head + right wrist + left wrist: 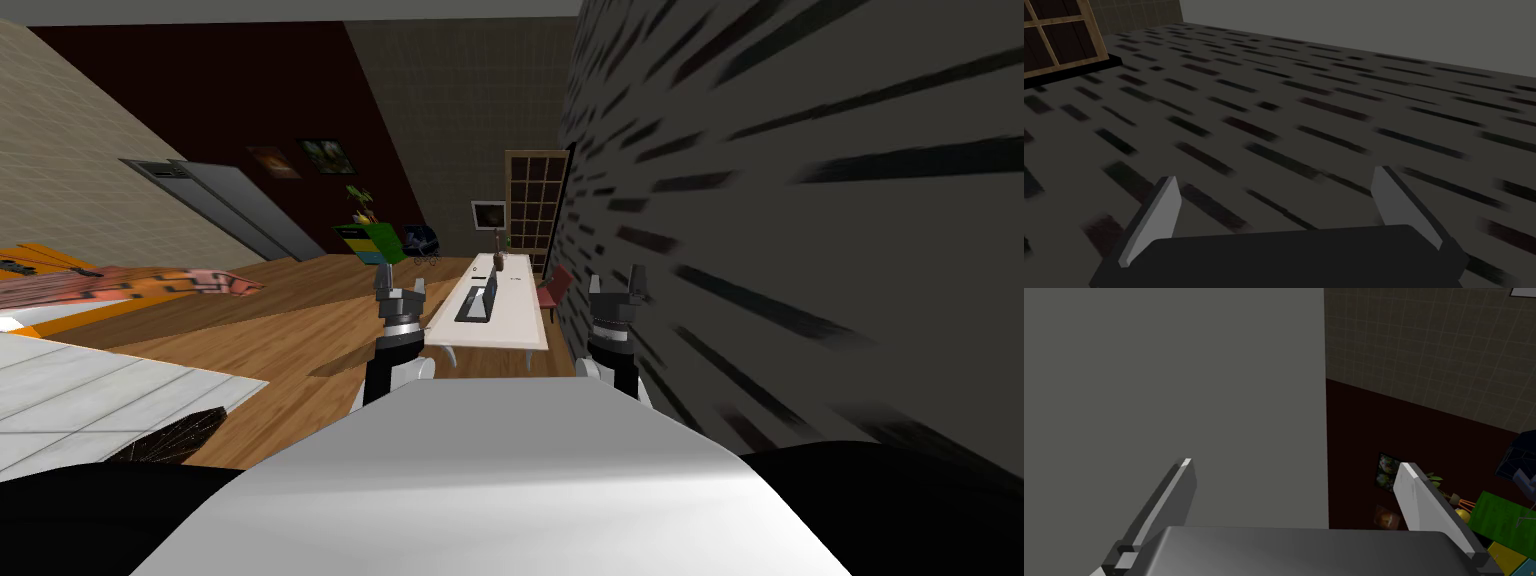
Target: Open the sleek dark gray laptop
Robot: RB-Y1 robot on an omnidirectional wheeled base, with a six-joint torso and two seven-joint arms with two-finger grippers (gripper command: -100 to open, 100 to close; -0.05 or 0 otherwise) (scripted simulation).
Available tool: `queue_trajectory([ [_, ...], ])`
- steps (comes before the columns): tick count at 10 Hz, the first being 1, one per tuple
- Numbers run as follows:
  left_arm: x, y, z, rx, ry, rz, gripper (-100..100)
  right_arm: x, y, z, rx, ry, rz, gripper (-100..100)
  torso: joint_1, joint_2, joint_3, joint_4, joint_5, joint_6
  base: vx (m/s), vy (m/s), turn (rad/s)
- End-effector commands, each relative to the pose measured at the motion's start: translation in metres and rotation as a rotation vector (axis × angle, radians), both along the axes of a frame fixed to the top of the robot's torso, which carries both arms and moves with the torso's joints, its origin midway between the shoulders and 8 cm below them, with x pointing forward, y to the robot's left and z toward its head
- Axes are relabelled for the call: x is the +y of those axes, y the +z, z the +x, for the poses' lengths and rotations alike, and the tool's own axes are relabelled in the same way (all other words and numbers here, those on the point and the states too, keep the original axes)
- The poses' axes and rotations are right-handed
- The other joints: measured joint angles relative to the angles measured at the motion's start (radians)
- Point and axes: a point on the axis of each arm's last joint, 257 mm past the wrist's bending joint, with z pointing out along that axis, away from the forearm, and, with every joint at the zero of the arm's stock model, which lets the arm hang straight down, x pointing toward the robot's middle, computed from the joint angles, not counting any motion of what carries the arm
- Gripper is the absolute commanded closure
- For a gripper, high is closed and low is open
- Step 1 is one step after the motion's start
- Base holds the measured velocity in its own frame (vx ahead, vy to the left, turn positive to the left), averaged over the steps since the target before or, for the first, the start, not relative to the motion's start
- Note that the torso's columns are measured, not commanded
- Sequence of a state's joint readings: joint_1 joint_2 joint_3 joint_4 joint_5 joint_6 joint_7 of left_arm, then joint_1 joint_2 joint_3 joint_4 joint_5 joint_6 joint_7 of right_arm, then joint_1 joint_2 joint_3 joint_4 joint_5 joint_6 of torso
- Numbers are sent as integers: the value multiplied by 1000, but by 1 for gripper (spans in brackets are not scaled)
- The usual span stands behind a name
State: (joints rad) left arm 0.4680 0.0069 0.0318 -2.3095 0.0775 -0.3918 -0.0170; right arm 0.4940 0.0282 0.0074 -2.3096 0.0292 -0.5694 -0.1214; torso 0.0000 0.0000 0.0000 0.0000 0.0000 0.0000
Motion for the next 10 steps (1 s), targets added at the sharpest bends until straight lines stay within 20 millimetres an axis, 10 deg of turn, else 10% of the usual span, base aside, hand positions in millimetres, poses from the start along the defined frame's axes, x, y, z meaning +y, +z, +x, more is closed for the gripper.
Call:
queue_trajectory([
  [1,0,0,0,0,0,0,0,0,0,0,0,0,0,0,0,40,-82,41,0,0,0,0,0],
  [9,0,0,0,0,0,0,0,0,0,0,0,0,0,0,0,618,-1234,617,0,0,0,0,0],
  [10,-3,-4,6,26,-12,42,-100,0,0,0,0,0,0,0,0,691,-1382,691,0,0,8,-4,-56],
])
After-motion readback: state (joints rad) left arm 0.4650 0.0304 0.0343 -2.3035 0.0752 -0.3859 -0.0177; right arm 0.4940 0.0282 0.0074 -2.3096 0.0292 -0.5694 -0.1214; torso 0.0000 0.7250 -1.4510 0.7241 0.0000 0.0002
